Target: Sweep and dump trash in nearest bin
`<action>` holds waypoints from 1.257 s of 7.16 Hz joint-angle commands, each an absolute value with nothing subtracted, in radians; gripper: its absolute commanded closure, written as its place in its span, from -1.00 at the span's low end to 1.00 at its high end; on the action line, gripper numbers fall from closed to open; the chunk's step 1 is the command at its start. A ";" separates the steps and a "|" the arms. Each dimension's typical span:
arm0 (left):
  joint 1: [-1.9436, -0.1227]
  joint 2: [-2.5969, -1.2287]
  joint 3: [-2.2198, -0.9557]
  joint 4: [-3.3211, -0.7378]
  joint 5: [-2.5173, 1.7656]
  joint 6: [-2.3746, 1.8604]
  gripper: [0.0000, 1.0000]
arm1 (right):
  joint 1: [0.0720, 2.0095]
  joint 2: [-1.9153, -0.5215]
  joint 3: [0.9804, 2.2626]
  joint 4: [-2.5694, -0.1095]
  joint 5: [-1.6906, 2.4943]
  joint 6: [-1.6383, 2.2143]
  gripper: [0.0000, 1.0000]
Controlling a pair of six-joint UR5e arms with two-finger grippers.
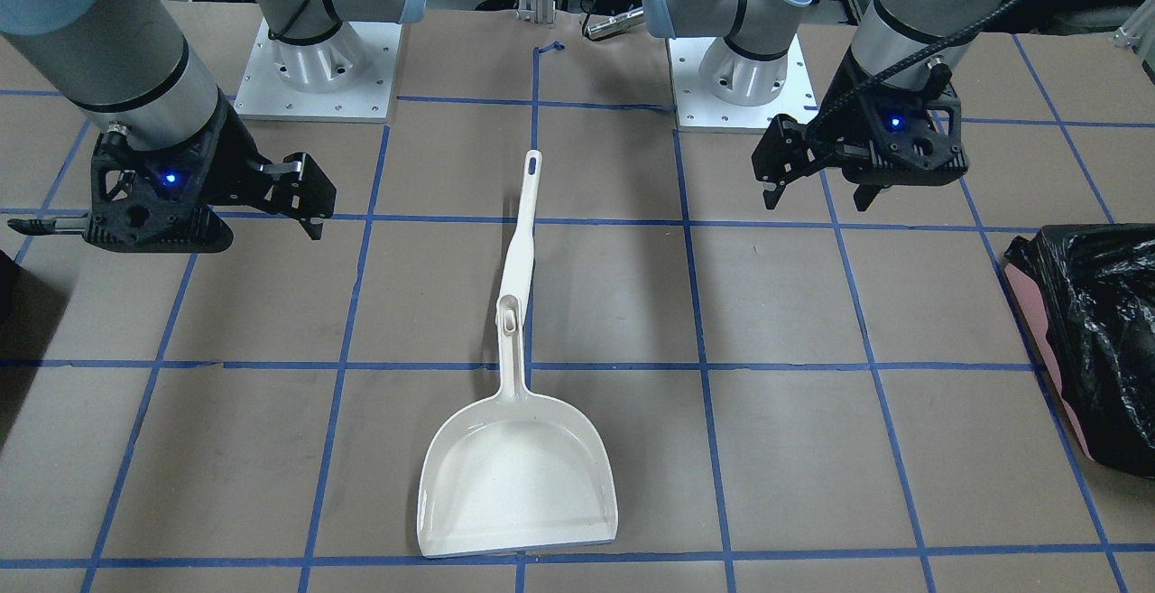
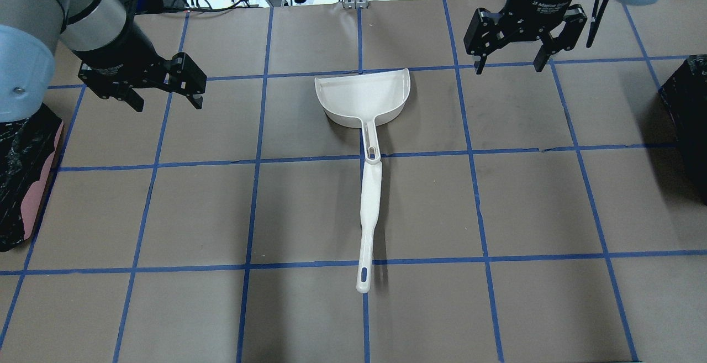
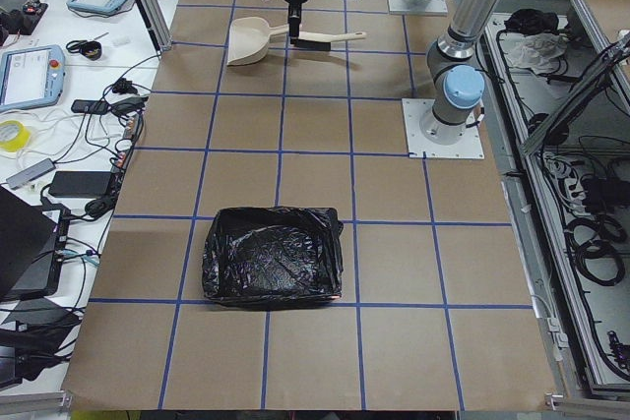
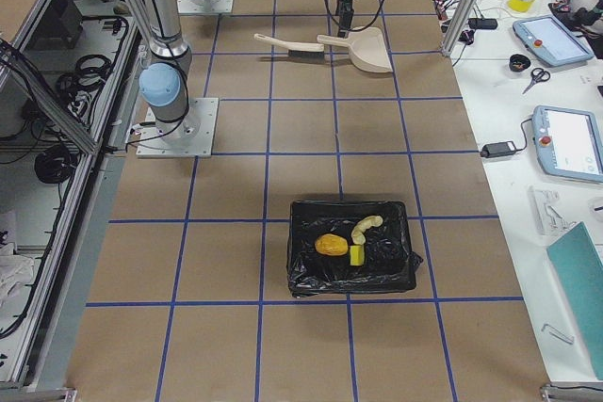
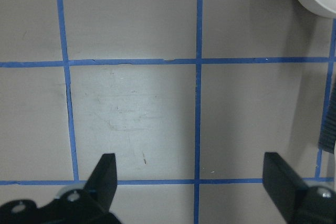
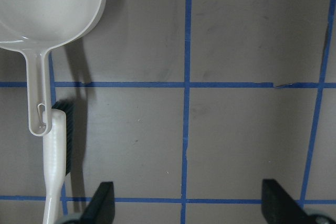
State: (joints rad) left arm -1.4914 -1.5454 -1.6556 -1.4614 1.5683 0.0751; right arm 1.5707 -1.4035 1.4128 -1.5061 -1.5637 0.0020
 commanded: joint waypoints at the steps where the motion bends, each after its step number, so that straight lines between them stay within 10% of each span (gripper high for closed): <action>1: -1.493 -1.540 -1.657 -1.462 1.568 0.074 -1.00 | 1.571 -1.402 1.414 -1.538 -1.572 0.069 -0.93; 9: -1.493 -1.534 -1.658 -1.480 1.569 0.064 -1.00 | 1.571 -1.405 1.420 -1.571 -1.574 0.068 -0.94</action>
